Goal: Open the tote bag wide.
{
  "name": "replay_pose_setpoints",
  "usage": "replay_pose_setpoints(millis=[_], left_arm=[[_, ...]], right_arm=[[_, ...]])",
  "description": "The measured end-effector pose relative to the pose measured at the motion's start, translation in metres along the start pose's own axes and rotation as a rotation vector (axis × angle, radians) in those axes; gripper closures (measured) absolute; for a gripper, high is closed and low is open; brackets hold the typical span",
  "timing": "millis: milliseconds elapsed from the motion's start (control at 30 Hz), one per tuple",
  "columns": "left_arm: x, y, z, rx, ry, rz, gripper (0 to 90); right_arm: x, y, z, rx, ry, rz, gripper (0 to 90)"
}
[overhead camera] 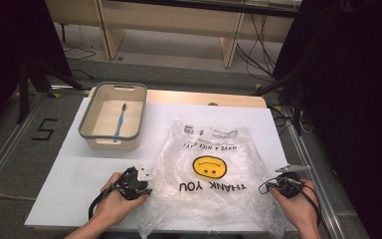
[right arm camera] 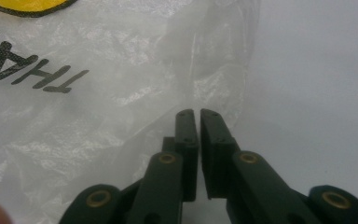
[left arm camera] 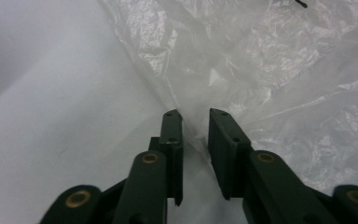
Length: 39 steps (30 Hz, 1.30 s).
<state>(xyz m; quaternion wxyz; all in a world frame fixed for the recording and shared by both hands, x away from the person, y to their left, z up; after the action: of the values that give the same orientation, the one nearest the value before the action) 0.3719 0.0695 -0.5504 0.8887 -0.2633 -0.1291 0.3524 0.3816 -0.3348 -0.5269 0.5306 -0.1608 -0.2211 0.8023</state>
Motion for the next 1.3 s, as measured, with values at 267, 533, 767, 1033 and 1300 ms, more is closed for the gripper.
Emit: replay_pose_setpoints(millis=[267, 533, 767, 1033, 1300], left_arm=[[0.004, -0.005, 0.002, -0.019, -0.016, -0.016, 89.1], [0.022, -0.029, 0.004, -0.052, -0.083, -0.046, 89.3], [0.037, -0.052, -0.003, -0.086, -0.129, -0.054, 89.2], [0.056, -0.077, -0.007, -0.117, -0.201, -0.071, 89.2], [0.074, -0.081, -0.011, -0.136, -0.23, -0.047, 89.2]], right_arm=[[0.004, -0.002, 0.005, -0.008, -0.016, -0.014, 90.0], [0.007, -0.002, 0.009, -0.025, -0.023, -0.028, 90.0], [0.007, -0.002, 0.011, -0.039, -0.022, -0.052, 90.0], [0.006, -0.01, 0.007, -0.075, -0.024, -0.075, 90.0], [0.004, -0.024, 0.003, -0.123, -0.016, -0.075, 90.0]])
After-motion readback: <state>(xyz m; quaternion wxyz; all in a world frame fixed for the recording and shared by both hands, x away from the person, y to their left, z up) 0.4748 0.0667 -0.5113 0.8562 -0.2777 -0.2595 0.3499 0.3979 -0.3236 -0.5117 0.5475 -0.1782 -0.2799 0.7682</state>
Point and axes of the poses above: each handheld gripper's, and its own axes: z roughly backward along the jaws, y roughly out of its underside, x roughly to its left, the point moved 9 cm from there along -z, roughly forward along the jaws, and after that the axes turned 1 degree about z, right-handed, at the moved point
